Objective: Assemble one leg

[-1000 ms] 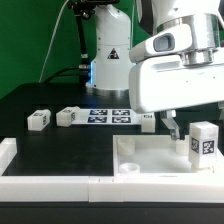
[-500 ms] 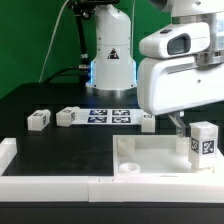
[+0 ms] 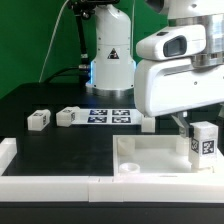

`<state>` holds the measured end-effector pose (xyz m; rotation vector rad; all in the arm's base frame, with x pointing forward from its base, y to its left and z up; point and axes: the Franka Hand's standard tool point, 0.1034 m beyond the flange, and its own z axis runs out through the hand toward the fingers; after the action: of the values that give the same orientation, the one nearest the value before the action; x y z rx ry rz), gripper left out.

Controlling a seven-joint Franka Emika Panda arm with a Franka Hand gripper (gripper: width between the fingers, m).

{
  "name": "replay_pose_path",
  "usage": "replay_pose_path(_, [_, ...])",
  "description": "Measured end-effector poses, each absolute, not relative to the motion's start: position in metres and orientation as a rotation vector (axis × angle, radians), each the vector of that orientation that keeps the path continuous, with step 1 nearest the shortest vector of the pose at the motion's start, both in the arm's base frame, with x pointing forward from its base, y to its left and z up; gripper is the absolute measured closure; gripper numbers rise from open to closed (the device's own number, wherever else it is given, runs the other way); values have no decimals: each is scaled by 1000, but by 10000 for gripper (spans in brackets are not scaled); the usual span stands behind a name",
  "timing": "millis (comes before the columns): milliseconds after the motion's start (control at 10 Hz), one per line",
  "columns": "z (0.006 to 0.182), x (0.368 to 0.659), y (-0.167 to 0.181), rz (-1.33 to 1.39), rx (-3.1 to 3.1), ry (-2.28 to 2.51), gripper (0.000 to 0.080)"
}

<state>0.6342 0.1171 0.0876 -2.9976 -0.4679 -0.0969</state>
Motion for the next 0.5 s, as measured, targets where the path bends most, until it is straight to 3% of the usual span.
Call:
replay_pose_path(100, [88,634,117,-97,-2998,-467,513])
replay_pose_path(500, [88,634,118,-82,-3017,-208,511])
